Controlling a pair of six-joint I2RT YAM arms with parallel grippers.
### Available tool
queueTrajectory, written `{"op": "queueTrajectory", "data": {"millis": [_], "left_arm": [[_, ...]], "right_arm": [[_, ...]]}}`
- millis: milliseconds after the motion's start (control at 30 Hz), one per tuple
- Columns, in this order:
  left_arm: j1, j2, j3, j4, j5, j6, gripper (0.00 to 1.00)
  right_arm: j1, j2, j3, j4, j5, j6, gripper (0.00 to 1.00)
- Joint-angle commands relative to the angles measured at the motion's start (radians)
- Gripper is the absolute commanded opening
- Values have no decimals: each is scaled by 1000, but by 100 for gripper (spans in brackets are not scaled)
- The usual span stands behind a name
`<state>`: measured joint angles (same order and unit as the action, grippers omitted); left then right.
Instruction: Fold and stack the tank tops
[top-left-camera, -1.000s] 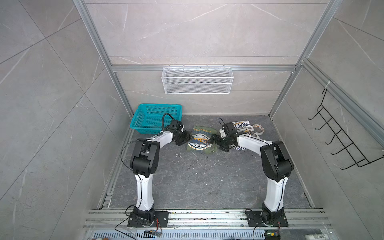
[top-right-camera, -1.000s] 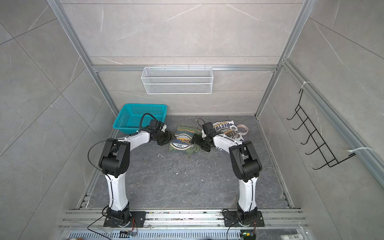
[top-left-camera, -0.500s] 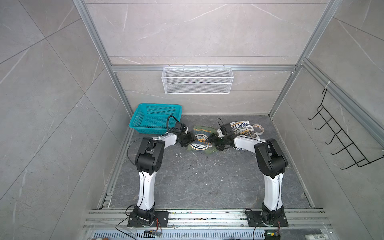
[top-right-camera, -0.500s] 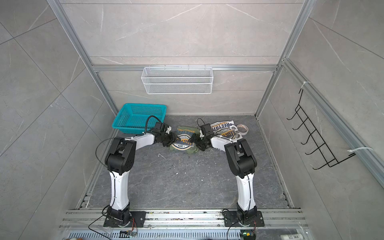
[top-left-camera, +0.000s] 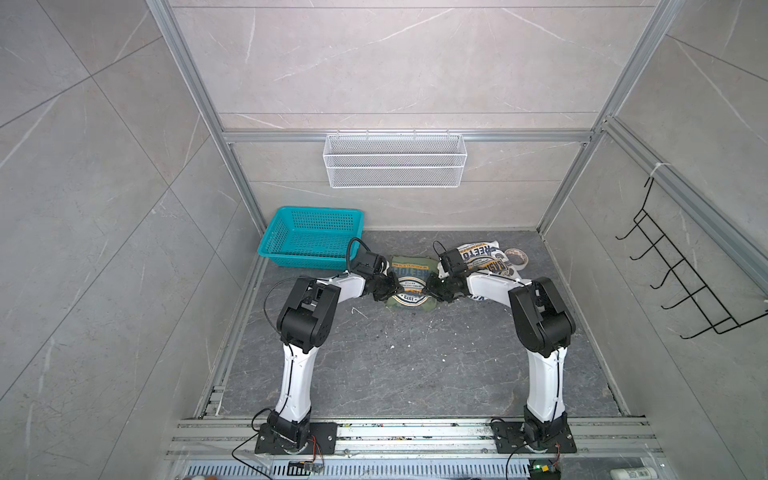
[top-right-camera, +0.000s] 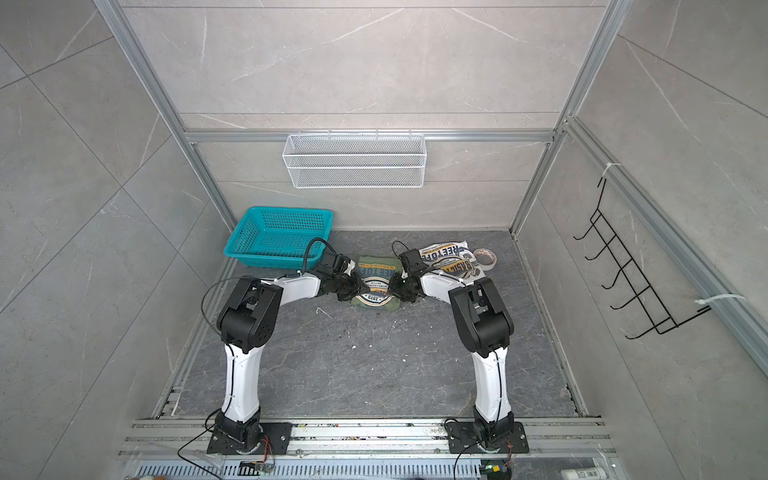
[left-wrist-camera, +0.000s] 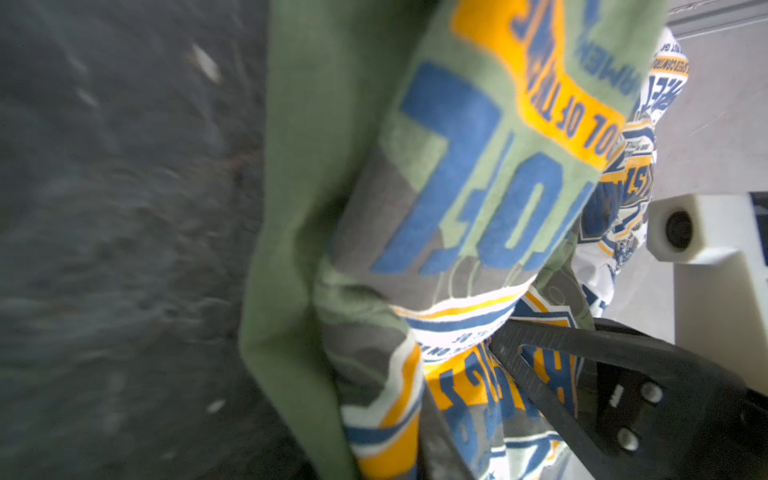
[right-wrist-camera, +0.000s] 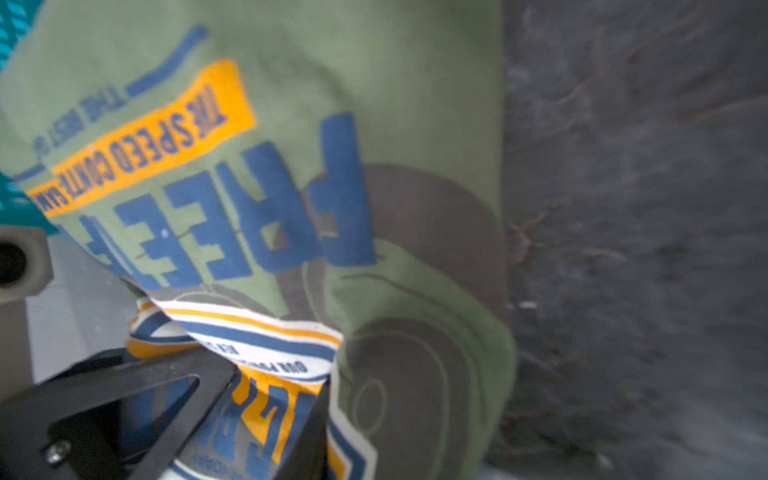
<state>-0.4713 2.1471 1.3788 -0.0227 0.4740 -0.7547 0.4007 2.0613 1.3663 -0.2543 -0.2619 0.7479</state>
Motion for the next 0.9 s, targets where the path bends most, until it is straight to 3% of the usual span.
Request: {"op": "queueTrajectory", "data": {"millis": [0,433,867], "left_arm": [[-41,-46,-9,60,12,-69,13],[-142,-43,166,156,-65,-152,7],[-238,76,403,252,-114,-176,4]], "right_arm": [[6,-67,19,-146,108,-83,18],[8,-165,234,-411,392,-259,13],[-2,-201,397,-500,676,-396,13]]}}
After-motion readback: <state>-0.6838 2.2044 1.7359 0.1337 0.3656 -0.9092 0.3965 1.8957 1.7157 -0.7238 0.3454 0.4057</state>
